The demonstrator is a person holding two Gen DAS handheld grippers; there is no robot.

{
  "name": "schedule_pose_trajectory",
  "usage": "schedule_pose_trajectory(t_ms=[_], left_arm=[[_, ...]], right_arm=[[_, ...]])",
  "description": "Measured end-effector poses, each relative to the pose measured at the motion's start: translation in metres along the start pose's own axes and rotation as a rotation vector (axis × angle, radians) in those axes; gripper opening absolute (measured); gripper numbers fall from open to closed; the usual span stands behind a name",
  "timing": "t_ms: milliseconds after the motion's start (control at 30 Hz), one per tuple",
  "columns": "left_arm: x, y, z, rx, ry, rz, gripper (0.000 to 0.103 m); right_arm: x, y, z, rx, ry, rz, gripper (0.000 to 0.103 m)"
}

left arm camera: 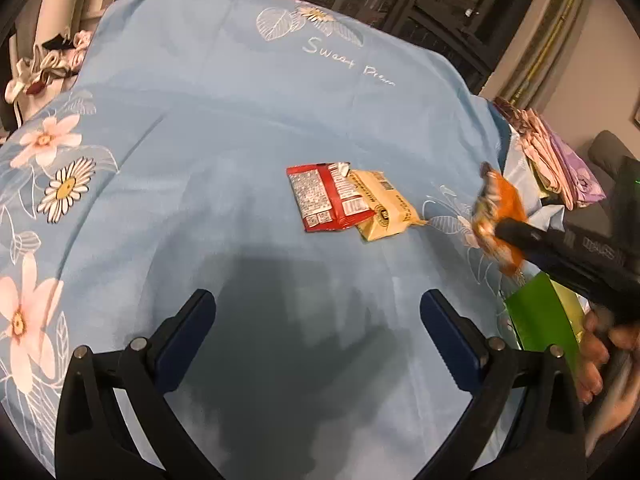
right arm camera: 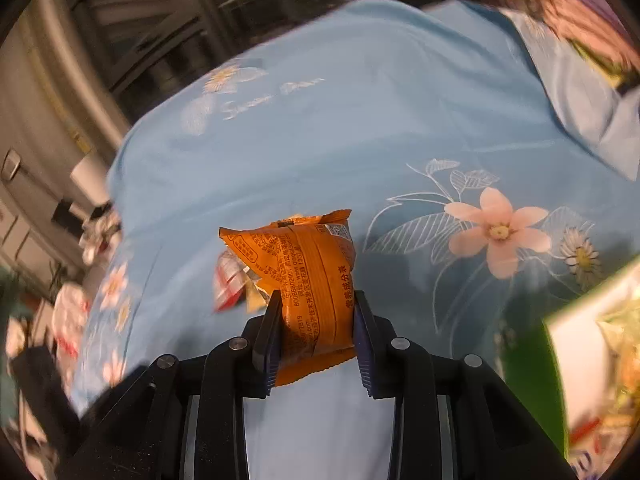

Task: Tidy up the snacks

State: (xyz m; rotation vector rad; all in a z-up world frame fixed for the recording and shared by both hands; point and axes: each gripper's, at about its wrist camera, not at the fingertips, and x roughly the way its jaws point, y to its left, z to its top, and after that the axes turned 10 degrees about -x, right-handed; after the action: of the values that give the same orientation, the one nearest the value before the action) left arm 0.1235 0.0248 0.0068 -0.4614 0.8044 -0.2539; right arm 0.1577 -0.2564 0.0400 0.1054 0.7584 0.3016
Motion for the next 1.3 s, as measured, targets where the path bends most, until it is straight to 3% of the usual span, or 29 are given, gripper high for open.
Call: schedule_pose_trajectory(t_ms=[100,267,333,467,533,700,833,900,933,1033,1100,1200,1300], left_arm=[[-0.009,-0.002,0.001,0.012,-0.010,0.001,0.103],[-0.040,-0.009,-0.002,-0.002,-0.009,0.080,0.103],[-0.064,-0.001,-0.012,-0.012,-0.016,0.065,0.103],[-0.110,0.029,-0.028,-0.113,-0.057,0.130,0.103],[-0.127,0.040,-0.036,-0.138,-0.055,0.125,0.103],[-0.151,0.044,-0.054,-0.094,-0.050,0.263,0.103],[-0.161,0.037,-0.070,-0.021,-0.061,0.270,0.103],[-0.170,0.038,-0.076,-0.003,-0.126,0.279,0.103],[-0.175,0.036,-0.080,0.006,-0.174,0.306,0.103],[-0.175,0.030,-0.087,0.077,-0.246,0.399,0.103],[-0.168,0.026,-0.093,0.136,-0.240,0.440,0.103],[-0.160,0.030,-0.100,0.119,-0.195,0.349,0.103],[-0.159,0.029,-0.107,0.062,-0.182,0.267,0.103]], right_arm=[[-0.019,0.015,-0.016,-0.046,0.014,0.050,0.033],[-0.048,0.033,-0.055,-0.059,0.046,0.127,0.034],[-0.051,0.044,-0.068,-0.069,0.078,0.147,0.033],[-0.056,0.072,-0.085,-0.121,0.087,0.180,0.033],[-0.052,0.085,-0.095,-0.135,0.112,0.208,0.034],[-0.033,0.110,-0.118,-0.145,0.161,0.212,0.034],[-0.022,0.130,-0.130,-0.189,0.194,0.188,0.034],[-0.027,0.131,-0.134,-0.176,0.170,0.210,0.039],[-0.032,0.131,-0.133,-0.163,0.138,0.233,0.047],[-0.052,0.128,-0.133,-0.123,0.022,0.259,0.089],[-0.063,0.125,-0.135,-0.112,-0.038,0.200,0.092],[-0.072,0.119,-0.138,-0.091,-0.096,0.148,0.093],[-0.069,0.112,-0.140,-0.069,-0.035,0.129,0.095]])
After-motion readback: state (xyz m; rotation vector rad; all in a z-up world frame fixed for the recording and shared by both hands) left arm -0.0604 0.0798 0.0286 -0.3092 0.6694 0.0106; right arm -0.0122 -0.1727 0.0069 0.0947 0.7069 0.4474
